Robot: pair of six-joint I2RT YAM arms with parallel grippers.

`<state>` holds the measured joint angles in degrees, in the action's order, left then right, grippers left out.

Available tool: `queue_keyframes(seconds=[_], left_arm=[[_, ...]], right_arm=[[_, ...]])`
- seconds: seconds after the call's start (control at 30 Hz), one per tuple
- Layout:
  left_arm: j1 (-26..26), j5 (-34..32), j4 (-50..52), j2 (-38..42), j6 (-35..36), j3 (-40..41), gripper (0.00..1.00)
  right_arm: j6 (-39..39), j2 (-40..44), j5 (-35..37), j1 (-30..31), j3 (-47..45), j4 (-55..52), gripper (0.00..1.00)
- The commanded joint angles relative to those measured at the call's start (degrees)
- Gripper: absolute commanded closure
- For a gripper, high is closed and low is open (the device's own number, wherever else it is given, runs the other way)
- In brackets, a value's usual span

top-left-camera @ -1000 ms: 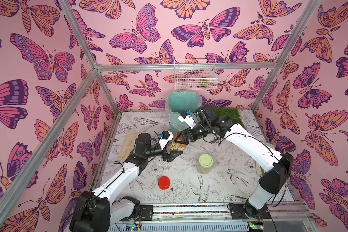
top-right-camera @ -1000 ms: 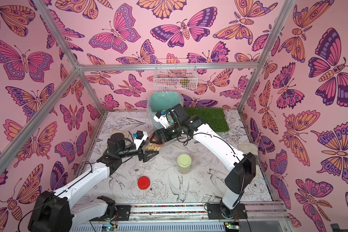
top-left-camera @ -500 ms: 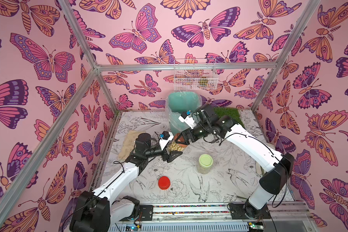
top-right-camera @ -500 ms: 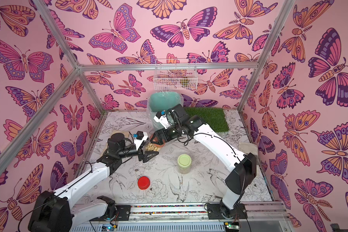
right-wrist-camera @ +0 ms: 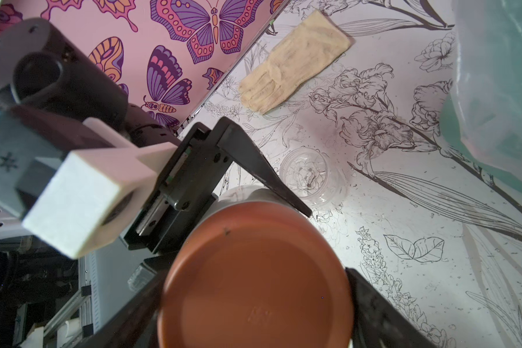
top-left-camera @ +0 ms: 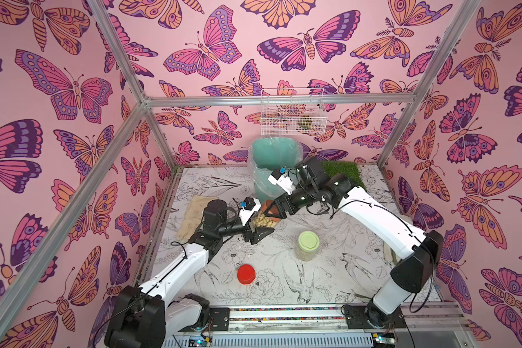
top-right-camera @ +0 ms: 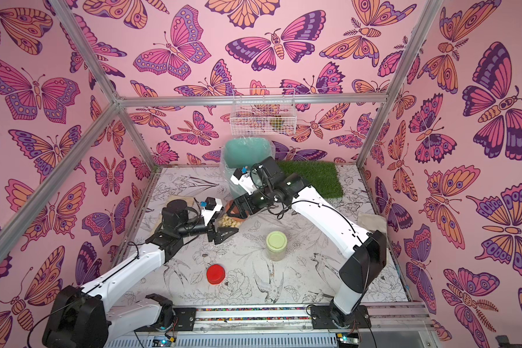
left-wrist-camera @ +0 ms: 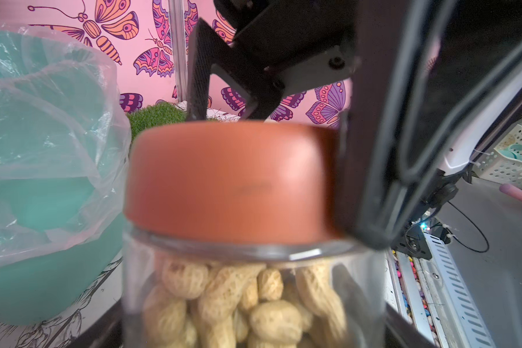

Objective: Empty moldy peanuts from jars
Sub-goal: Unscrew the lid from the jar.

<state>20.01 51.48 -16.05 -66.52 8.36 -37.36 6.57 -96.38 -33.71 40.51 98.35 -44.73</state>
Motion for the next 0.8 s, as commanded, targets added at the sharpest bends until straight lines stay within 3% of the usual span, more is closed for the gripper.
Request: queue_keyframes(seconds=[0.0,0.23,0.37,0.4,0.5,0.57,0.67,0.77], left_arm=[[-0.1,2.1,-3.1,0.2,-0.8,-1.5,1.00],[-0.2,4.5,-2.9,-0.4,-1.7,-1.9,1.00],[-0.2,5.0,-2.7,-0.5,-1.8,-2.1,1.00],[-0.2,5.1,-2.6,-0.5,-1.7,-2.2,1.00],[-0.3,5.0,-2.4,-0.6,-1.4,-2.3,1.00],[-0.3,4.8,-2.4,-0.6,-1.3,-2.4,1.00],[-0.3,4.6,-2.4,-0.7,-1.1,-2.4,1.00],[-0.3,4.3,-2.4,-0.5,-0.7,-2.4,1.00]], right_arm=[[-9.8,3.3,-2.8,-0.1,-1.7,-1.1,0.62],[-24.1,5.9,-8.4,-1.9,-5.1,0.6,0.76],[-31.9,5.9,-10.0,-1.9,-5.0,-1.1,0.74],[-32.4,5.9,-10.0,-1.9,-5.0,-1.1,0.70],[-29.4,5.9,-9.7,-1.9,-4.0,-0.5,0.28],[-23.8,5.9,-10.5,-1.9,-2.8,0.4,0.10],[-13.3,5.3,-10.7,-1.9,-1.5,2.5,0.00],[-3.1,5.4,-9.3,-1.9,-1.2,4.0,0.01]])
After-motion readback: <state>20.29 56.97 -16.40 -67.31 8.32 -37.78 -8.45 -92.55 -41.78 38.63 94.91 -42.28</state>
